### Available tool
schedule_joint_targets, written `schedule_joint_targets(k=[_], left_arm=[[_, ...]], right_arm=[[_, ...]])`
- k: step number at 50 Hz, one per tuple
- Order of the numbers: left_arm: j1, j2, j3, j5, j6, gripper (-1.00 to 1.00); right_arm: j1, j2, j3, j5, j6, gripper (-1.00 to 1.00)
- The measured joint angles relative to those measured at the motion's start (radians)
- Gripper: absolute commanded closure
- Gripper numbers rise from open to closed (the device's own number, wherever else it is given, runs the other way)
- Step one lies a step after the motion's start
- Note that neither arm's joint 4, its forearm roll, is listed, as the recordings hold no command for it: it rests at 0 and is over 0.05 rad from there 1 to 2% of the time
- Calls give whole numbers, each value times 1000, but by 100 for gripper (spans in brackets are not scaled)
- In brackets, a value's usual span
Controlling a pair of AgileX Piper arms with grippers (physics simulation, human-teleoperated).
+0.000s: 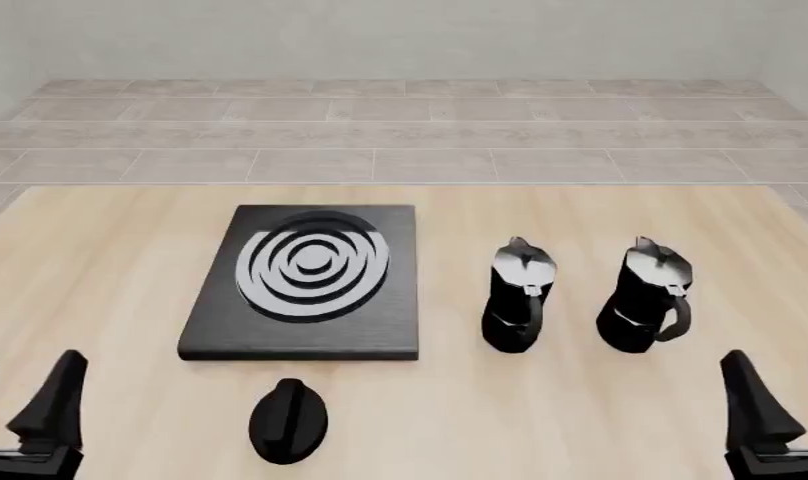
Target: Put both moka pots on the stove.
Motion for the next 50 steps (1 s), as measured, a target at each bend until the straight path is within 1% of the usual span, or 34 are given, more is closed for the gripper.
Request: schedule_joint_targets(k=[17,26,38,50], left_arm=[[4,7,-2,-4,-4,-100],[5,8,-3,-4,-5,-100],[7,10,-3,-5,-6,-100],[8,15,-4,-7,-6,-100]], right_arm=[[6,0,-8,4,2,-100],[28,2,-27,22,-5,-100],[82,59,-71,41,-31,-100],[168,157,-172,82,-28,-100]])
